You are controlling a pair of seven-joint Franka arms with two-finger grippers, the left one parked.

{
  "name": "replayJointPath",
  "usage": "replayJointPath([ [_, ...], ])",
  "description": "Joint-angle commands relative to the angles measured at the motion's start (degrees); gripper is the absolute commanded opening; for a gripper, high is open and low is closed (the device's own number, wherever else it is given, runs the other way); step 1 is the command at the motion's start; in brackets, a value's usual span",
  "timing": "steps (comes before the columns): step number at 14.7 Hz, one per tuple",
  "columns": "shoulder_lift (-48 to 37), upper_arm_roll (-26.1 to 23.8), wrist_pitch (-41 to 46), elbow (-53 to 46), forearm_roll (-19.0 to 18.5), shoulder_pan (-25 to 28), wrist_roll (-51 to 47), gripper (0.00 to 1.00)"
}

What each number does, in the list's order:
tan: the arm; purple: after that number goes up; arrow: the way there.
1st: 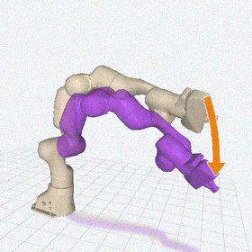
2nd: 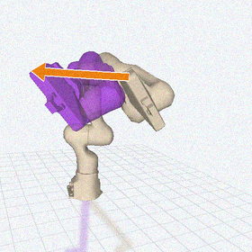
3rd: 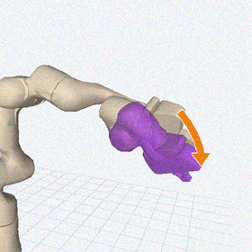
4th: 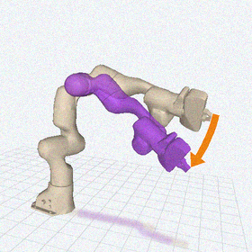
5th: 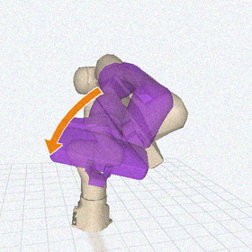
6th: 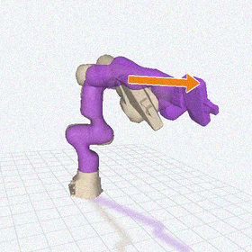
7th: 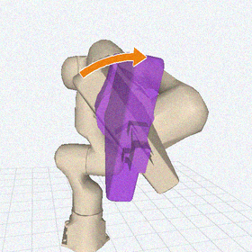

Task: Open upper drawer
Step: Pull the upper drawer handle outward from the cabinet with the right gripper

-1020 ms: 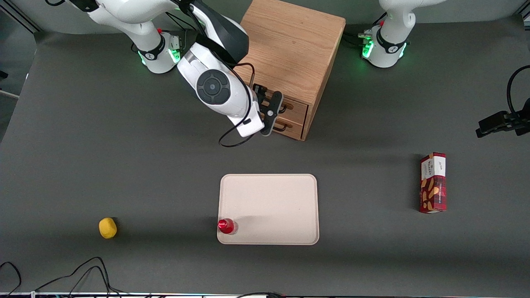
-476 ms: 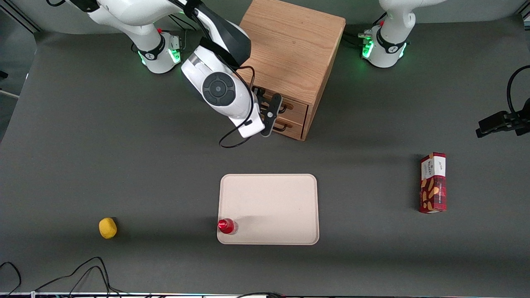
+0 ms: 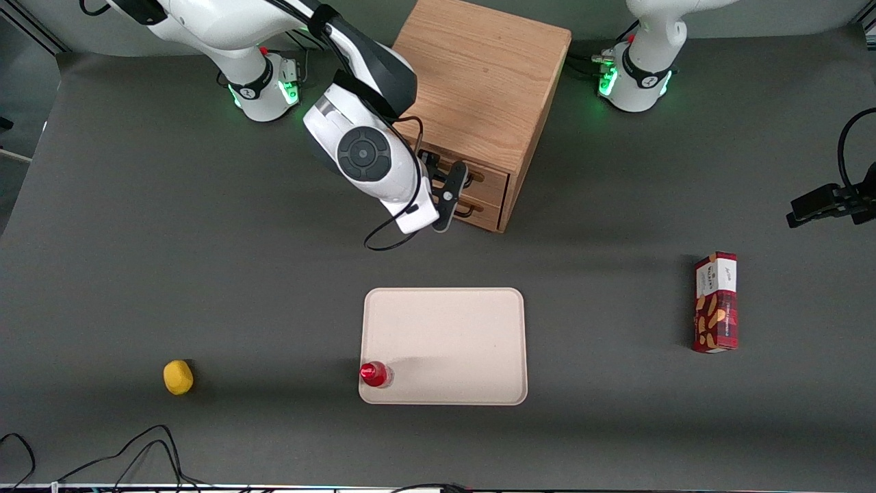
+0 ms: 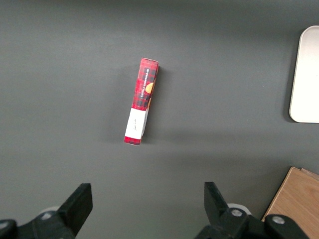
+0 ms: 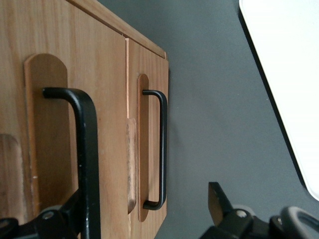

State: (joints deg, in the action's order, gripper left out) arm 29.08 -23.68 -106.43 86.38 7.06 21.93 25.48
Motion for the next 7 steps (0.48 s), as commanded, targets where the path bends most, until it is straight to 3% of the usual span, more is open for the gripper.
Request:
replayJointPath([
  [1, 1.07, 0.38, -1.33, -0.33, -1.87, -0.39, 1.59, 1.0],
  [7, 1.68, 1.26, -2.56, -1.3, -3.02, -0.66, 2.21, 1.0],
])
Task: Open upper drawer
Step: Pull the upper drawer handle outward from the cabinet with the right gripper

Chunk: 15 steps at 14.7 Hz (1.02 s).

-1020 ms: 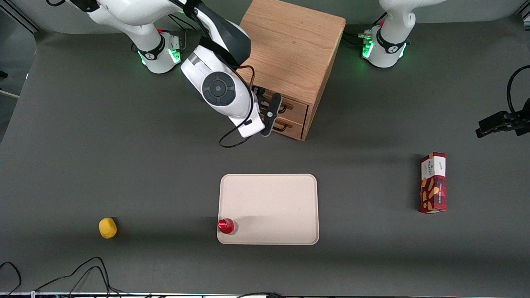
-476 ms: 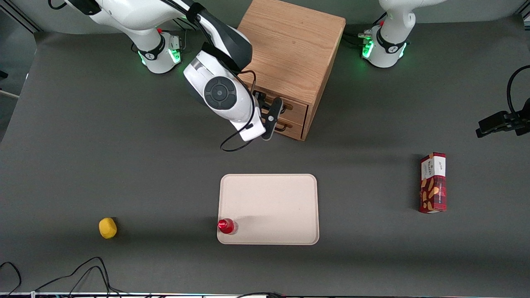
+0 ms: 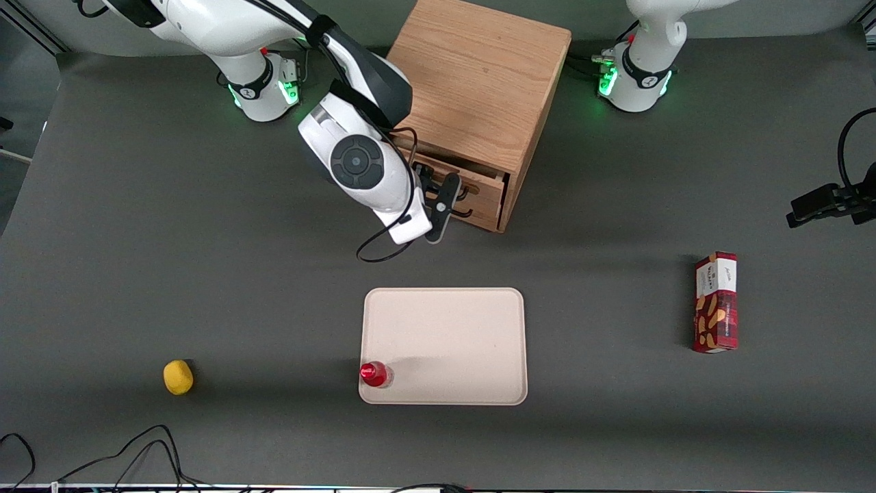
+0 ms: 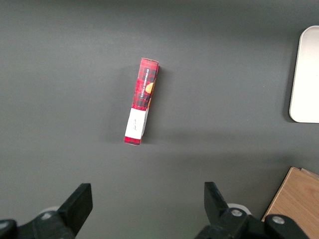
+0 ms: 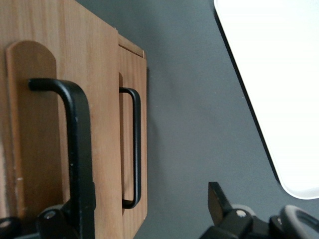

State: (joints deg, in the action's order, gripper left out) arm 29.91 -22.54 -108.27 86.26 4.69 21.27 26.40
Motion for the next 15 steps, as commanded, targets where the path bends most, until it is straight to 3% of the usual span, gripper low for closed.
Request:
replayJointPath([
  [1, 1.03, 0.47, -0.72, -1.62, -0.65, -0.18, 1.28, 1.0],
  [15, 2.6, 5.13, -3.62, -4.87, -0.56, -0.18, 4.45, 1.0],
])
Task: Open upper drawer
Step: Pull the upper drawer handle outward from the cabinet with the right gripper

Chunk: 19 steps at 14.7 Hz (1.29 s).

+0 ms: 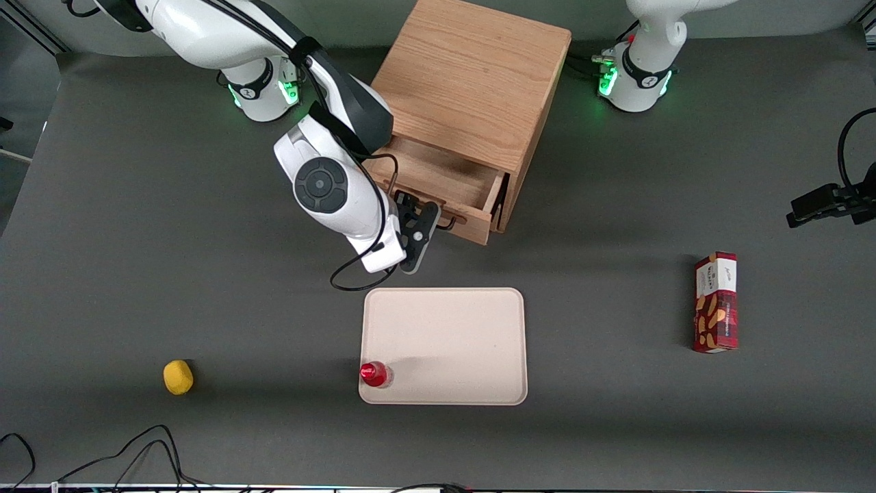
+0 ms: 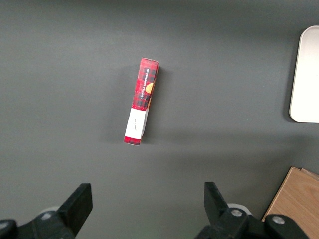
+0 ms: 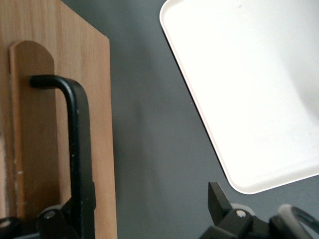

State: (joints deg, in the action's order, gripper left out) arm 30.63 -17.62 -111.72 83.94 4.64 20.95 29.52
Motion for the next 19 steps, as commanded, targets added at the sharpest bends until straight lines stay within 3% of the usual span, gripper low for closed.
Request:
replayJointPath([
  [1, 2.06, 0.3, -0.17, -2.9, -0.51, 0.05, 1.33, 1.0],
  [19, 4.26, 5.22, -4.11, -7.56, -0.33, -0.83, 5.55, 1.0],
])
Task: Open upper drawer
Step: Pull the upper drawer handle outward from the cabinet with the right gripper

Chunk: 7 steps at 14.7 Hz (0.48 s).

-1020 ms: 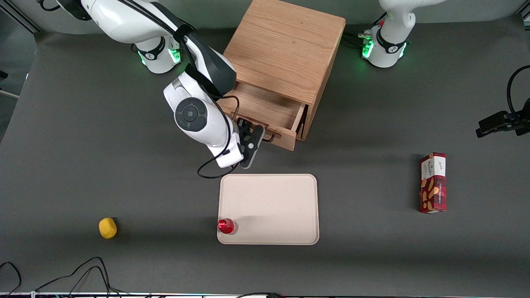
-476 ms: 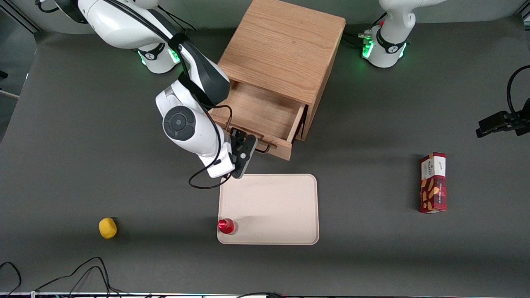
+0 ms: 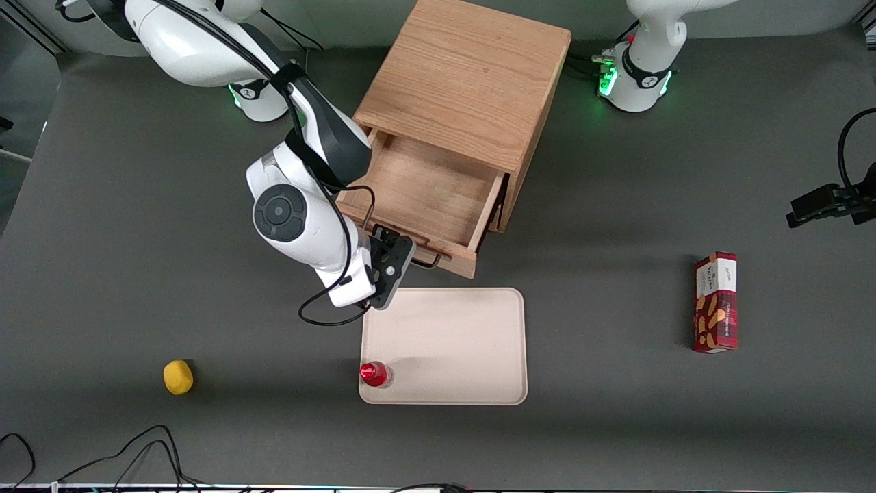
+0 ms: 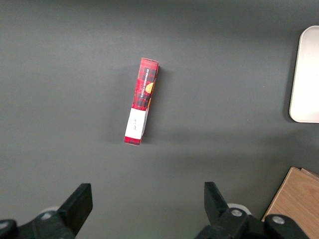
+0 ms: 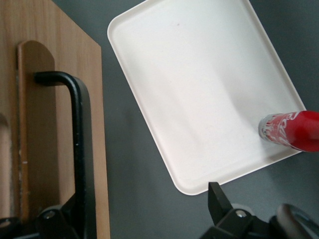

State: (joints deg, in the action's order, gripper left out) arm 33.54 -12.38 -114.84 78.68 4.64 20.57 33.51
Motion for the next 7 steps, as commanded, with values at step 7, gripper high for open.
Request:
replayJointPath([
  [7, 1.7, 1.22, -2.75, -2.57, -0.16, -1.85, 3.58, 1.0],
])
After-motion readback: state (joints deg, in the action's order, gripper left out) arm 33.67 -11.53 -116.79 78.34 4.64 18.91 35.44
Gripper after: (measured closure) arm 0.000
